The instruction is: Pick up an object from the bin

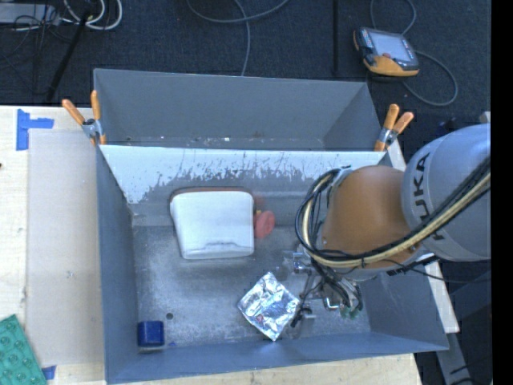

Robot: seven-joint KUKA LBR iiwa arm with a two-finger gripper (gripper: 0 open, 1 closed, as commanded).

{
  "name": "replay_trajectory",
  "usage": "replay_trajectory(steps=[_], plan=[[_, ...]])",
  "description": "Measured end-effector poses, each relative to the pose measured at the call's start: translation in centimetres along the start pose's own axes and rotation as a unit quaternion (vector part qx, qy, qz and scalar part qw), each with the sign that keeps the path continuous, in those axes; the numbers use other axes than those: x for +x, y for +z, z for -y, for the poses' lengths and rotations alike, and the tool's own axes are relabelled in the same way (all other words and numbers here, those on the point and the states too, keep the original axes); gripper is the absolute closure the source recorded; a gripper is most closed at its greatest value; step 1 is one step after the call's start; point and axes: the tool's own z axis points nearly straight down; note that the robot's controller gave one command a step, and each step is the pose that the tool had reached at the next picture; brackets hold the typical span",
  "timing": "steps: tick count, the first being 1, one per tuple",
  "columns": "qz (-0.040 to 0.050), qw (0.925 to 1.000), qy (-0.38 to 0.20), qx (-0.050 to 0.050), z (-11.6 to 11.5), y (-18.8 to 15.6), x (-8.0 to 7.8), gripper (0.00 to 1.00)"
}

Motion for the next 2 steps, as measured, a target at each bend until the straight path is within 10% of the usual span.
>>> replay_trajectory(steps=[1, 2], plan=[[0.0099, 0.9764, -0.216, 0.001, -1.1, 6.04, -1.01, 0.0], [0.0058, 0.9767, -0.214, 0.001, -1.05, 6.09, -0.78, 1.0]])
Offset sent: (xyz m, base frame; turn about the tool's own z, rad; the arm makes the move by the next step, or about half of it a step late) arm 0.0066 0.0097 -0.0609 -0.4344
